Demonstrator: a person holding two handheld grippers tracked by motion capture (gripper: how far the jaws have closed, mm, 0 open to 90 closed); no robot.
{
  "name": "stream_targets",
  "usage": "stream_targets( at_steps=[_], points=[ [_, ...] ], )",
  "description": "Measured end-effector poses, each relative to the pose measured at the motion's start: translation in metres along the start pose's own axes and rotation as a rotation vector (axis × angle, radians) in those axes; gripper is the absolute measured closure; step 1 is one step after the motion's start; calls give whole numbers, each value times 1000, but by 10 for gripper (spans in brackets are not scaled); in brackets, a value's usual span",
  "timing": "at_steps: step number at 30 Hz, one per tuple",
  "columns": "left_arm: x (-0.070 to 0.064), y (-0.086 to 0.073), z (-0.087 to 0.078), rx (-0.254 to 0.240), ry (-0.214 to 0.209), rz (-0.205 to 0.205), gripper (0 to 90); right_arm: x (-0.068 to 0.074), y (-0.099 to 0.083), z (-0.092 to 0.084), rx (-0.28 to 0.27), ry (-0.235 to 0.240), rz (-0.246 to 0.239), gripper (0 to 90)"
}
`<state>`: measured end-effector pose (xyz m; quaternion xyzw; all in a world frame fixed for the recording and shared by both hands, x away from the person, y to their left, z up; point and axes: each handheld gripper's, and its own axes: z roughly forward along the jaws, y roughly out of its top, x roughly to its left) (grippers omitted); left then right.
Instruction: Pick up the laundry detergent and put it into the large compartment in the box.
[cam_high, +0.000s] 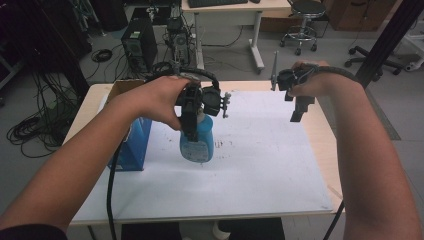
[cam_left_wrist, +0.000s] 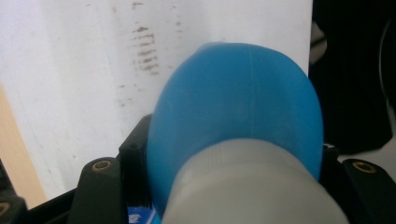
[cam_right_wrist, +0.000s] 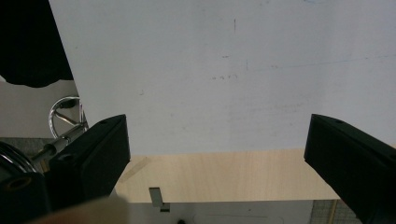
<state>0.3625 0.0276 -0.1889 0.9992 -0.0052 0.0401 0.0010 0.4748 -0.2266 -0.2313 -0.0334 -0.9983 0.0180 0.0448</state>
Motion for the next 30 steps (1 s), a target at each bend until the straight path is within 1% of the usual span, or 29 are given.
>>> stream_targets(
  at_steps=[1, 3, 4, 5, 7, 8, 9, 10, 11, 12, 13, 14, 15, 16, 17, 18, 19, 21, 22, 23, 24, 25, 27, 30],
  points=[
    [1, -1, -1, -7, 12, -20, 375, 0, 0, 0, -1, 1, 1, 69],
    [2, -3, -3, -4, 23, -54, 375, 0, 0, 0, -2, -1, 1, 68],
    [3, -4, -6, -5, 28, -84, 375, 0, 0, 0, -1, 0, -1, 69],
    [3, -4, -6, -5, 28, -84, 375, 0, 0, 0, -1, 0, -1, 69],
    [7, -6, -11, -1, 25, -146, 375, 1, 1, 0, 0, -1, -3, 69],
    [7, -6, -11, -1, 25, -146, 375, 1, 1, 0, 0, -1, -3, 69],
    [9, -8, -13, 2, 22, -175, 375, 1, 1, 0, -1, -1, -2, 69],
    [10, -9, -15, 3, 24, -189, 375, 1, 2, 0, 0, 0, 0, 69],
    [13, -13, -20, 1, 31, -243, 375, 0, 2, 0, 0, 0, -1, 69],
    [13, -13, -20, 1, 31, -243, 376, 0, 2, 0, 0, 0, -1, 69],
    [16, -18, -25, -6, 32, -310, 375, 0, 3, 1, -1, 2, -2, 70],
    [16, -18, -25, -6, 32, -310, 376, 0, 3, 1, -1, 2, -2, 70],
    [21, -23, -28, -15, 25, -373, 376, -1, 4, 1, 0, 4, -1, 69],
    [21, -23, -28, -15, 25, -373, 376, -1, 4, 1, 0, 4, -1, 69],
    [23, -27, -30, -22, 22, -415, 376, -2, 4, 1, -1, 3, -2, 70],
    [28, -35, -34, -41, 20, -506, 376, -2, 5, 1, -4, 3, -4, 70],
    [28, -35, -34, -41, 20, -506, 376, -2, 5, 1, -4, 3, -4, 70],
    [32, -41, -37, -46, 23, -555, 376, -2, 7, 0, -5, 1, -8, 69],
    [36, -49, -41, -51, 31, -606, 377, -2, 8, 1, -5, 2, -10, 70],
    [36, -49, -41, -51, 31, -606, 376, -2, 9, 1, -5, 3, -12, 69],
    [38, -54, -44, -53, 39, -630, 376, -2, 9, 1, -5, 3, -12, 69],
    [40, -61, -48, -55, 47, -681, 376, -3, 10, 1, -5, 3, -15, 69],
    [42, -68, -53, -56, 56, -715, 376, -4, 11, 2, -6, 5, -19, 70],
    [45, -78, -60, -62, 56, -779, 377, -4, 12, 2, -5, 7, -15, 70]
  ],
)
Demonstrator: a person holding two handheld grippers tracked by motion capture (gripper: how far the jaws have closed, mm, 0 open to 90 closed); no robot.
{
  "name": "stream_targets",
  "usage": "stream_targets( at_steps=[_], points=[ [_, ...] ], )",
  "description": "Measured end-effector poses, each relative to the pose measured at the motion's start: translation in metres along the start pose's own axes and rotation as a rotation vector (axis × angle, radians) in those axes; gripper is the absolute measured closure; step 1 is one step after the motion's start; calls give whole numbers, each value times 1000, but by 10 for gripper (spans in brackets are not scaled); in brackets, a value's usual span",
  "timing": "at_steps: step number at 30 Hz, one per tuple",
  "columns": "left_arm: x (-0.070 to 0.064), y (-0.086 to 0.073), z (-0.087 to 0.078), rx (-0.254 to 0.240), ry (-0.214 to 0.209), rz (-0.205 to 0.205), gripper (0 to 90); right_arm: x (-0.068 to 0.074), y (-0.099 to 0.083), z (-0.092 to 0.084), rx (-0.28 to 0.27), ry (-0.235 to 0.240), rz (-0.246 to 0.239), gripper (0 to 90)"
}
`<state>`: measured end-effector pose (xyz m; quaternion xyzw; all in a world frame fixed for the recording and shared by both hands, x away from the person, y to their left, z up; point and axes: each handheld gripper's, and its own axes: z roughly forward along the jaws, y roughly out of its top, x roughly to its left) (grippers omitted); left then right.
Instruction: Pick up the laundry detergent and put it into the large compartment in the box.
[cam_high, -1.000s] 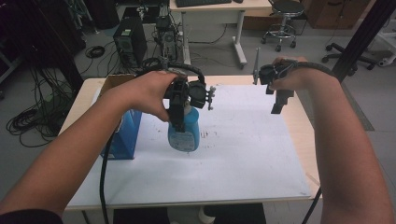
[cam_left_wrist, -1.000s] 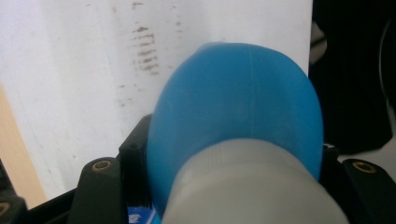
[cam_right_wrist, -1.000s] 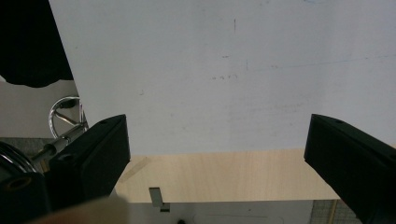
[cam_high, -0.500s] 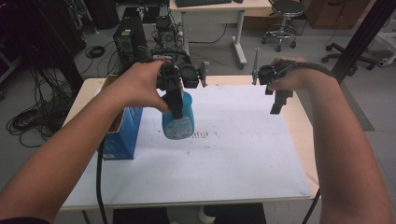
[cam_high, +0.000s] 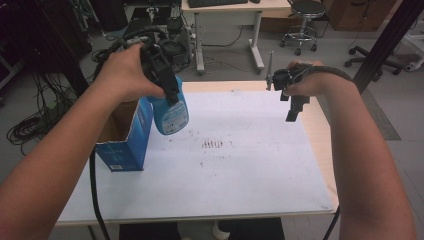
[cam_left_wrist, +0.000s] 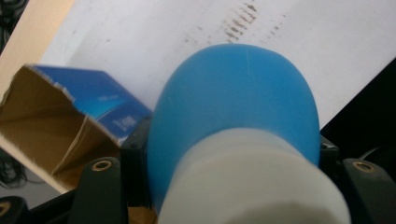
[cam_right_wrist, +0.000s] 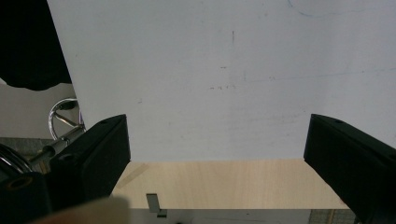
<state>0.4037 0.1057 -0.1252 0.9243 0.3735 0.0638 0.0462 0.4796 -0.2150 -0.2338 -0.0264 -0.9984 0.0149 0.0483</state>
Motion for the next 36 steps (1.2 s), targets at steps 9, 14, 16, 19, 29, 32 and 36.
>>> stream_targets(
  at_steps=[9, 14, 16, 19, 29, 32, 36],
  points=[
    [28, -12, -18, 1, -20, -191, 376, 0, 2, 0, 8, 2, -3, 71],
    [40, -20, -26, -7, -9, -282, 376, 1, 4, 1, 8, 0, -7, 71],
    [43, -23, -27, 2, -7, -294, 376, 1, 4, 1, 11, 0, -8, 71],
    [52, -32, -35, 13, -5, -349, 376, 2, 7, 2, 24, 1, -16, 73],
    [75, -49, -56, 46, 16, -522, 377, 5, 10, 0, 18, -1, -21, 74],
    [81, -52, -58, 56, 11, -564, 377, 5, 11, 0, 18, -1, -23, 74],
    [93, -58, -61, 66, 5, -682, 377, 5, 14, 0, 15, -2, -31, 74]
  ],
)
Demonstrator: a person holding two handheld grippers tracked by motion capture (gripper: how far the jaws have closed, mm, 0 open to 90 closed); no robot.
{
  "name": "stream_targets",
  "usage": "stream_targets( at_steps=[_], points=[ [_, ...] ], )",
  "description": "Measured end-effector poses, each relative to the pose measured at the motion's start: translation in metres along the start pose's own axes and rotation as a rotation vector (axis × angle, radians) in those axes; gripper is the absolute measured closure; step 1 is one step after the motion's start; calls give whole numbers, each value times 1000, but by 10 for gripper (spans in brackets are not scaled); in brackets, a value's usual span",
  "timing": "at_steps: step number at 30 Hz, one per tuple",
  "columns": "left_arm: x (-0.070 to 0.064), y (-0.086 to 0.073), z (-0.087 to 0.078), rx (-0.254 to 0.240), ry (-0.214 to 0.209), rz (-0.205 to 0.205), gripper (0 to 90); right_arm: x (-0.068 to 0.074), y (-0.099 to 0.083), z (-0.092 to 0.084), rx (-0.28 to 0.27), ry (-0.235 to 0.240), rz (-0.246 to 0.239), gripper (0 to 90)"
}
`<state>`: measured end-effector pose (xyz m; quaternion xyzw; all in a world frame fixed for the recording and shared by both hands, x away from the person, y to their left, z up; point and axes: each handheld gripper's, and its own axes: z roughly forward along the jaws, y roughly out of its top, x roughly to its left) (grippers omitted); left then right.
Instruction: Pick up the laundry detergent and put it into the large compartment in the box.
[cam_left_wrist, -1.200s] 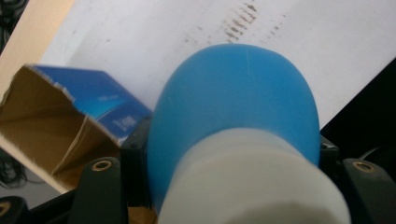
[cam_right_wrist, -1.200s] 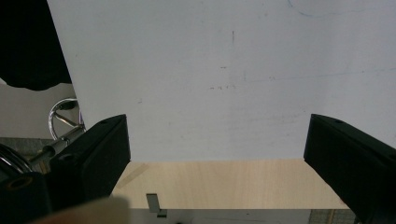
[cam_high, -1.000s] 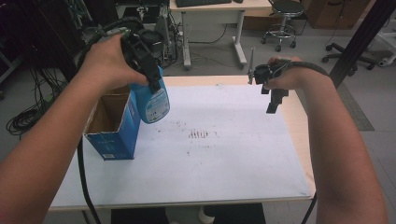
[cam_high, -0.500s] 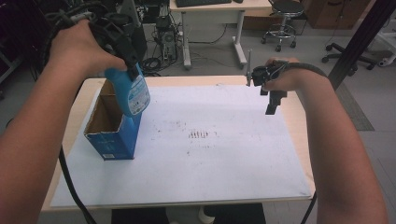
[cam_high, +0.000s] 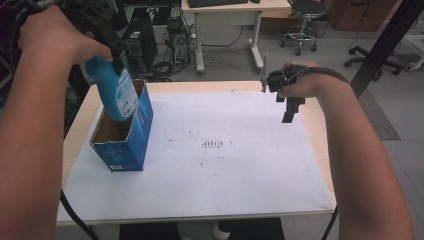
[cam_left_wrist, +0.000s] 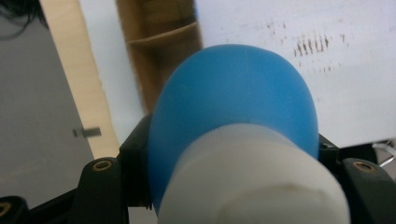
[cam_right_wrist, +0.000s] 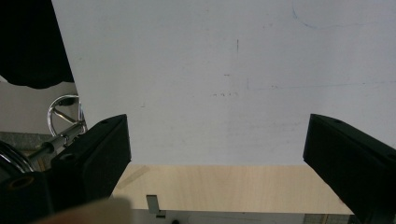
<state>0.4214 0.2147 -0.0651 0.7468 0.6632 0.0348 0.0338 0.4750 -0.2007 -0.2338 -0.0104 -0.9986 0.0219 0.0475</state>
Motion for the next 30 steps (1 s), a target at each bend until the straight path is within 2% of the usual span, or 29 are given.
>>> stream_targets(
  at_steps=[4, 7, 8, 13, 18, 21, 26, 30],
  points=[
    [7, 1, -3, -8, 22, -44, 377, 1, 2, 1, 3, 0, -9, 74],
    [11, 1, -4, -13, 25, -55, 377, 1, 2, 0, 2, -3, -10, 74],
    [14, 1, -5, -17, 25, -71, 377, 1, 1, 0, 1, -2, -7, 74],
    [20, 0, -2, -16, 31, -79, 377, 1, -1, 0, 2, -3, -2, 74],
    [30, 2, 10, -16, 23, -102, 377, 2, -5, 0, -1, -1, 6, 74],
    [32, 2, 16, -17, 23, -97, 377, 2, -5, 0, -2, -1, 5, 74],
    [34, 1, 29, -13, 58, -97, 377, 2, -5, 0, -1, -2, 4, 74],
    [39, 2, 39, -13, 43, -109, 377, 3, -5, 0, -1, -4, 3, 74]
  ],
)
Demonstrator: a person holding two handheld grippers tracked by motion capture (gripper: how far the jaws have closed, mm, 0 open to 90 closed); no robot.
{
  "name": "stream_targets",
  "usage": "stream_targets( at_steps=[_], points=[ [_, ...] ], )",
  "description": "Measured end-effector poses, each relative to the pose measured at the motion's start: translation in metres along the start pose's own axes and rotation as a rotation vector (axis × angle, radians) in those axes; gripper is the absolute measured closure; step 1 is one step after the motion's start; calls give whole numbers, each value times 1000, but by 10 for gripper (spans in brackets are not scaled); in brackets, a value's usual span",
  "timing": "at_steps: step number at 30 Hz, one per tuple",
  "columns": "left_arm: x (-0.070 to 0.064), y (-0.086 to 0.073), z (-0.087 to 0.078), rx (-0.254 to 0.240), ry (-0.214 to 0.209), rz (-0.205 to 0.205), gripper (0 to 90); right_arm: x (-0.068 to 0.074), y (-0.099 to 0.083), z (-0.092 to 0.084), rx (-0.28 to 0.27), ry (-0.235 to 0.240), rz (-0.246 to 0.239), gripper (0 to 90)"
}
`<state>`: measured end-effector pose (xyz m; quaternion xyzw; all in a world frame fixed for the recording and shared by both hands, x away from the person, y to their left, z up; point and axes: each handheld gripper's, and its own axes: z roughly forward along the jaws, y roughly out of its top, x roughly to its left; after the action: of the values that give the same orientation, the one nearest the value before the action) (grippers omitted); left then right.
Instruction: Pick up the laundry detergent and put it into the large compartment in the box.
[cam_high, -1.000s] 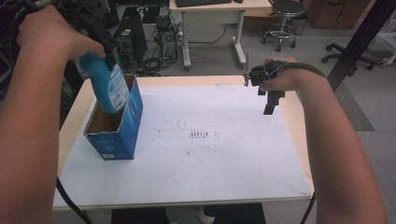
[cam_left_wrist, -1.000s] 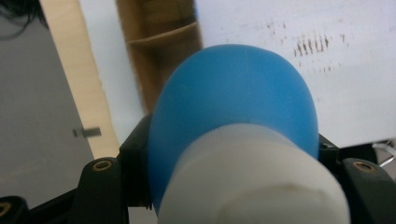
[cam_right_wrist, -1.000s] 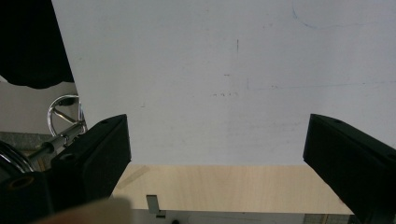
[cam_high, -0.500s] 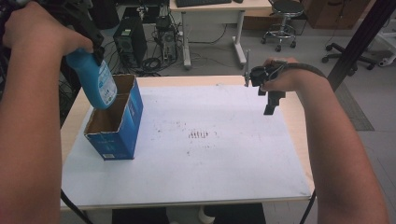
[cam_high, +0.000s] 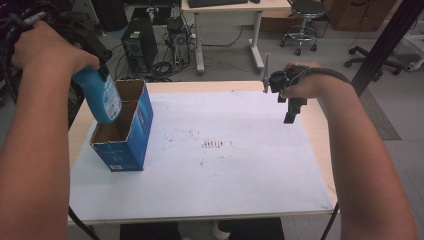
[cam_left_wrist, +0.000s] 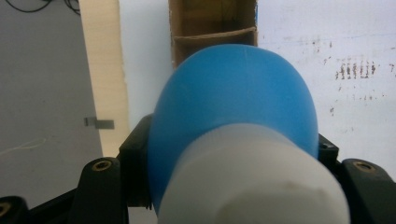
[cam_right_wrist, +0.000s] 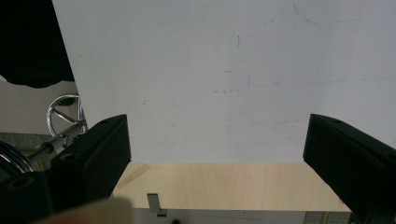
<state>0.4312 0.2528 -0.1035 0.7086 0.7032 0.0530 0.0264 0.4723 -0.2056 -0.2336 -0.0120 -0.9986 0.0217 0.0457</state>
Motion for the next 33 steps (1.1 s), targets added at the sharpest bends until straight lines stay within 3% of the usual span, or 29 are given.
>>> stream_targets(
  at_steps=[7, 17, 27, 33],
  points=[
    [3, 0, 16, 3, -18, -2, 377, 0, 1, 0, 0, 1, -1, 74],
    [2, 1, 39, 17, 4, -12, 377, 0, 3, -1, 0, -1, -2, 74],
    [-3, 0, 58, 30, -18, 7, 377, 0, 2, -1, 1, 0, -3, 74],
    [-4, -1, 79, 44, -29, 9, 377, 1, 2, -1, 1, 0, 0, 74]
  ],
)
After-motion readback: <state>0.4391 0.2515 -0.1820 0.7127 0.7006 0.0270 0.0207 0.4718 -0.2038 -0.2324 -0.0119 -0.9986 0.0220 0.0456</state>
